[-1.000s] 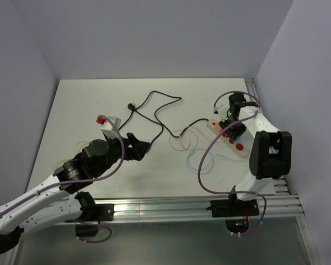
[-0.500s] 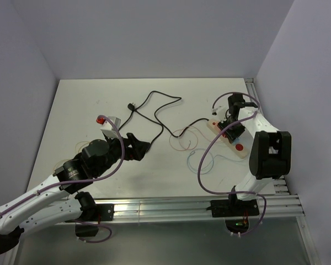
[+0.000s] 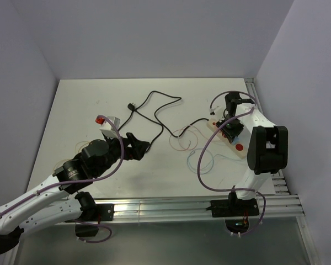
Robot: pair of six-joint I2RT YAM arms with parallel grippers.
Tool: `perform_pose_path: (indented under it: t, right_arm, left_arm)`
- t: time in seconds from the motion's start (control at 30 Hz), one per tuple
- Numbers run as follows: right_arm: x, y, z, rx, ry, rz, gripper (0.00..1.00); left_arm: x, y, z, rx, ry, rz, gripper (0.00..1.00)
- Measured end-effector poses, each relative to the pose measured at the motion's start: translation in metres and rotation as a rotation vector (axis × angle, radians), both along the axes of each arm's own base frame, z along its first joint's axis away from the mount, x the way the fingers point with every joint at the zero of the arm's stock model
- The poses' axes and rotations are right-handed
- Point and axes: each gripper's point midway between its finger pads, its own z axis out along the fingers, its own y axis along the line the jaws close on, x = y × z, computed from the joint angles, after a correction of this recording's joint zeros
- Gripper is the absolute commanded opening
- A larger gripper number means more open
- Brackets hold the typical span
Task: Insert the plug
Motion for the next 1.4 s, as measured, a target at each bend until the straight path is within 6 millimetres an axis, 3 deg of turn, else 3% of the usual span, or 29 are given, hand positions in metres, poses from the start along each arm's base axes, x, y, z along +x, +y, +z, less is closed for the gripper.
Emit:
perform_pose_path:
  t: [0.73, 1.4]
  right_arm:
    - [-0.005, -0.001, -0.010, -0.034, -0.029, -0.025, 0.00]
    - [-0.003, -0.006, -0.011, 0.116, -0.032, -0.096, 0.00]
  left_arm:
    - [0.001, 0.001, 0.000, 0.000, 0.002, 0.006, 0.96]
    - [0.001, 0.001, -0.001, 0.001, 0.002, 0.008, 0.96]
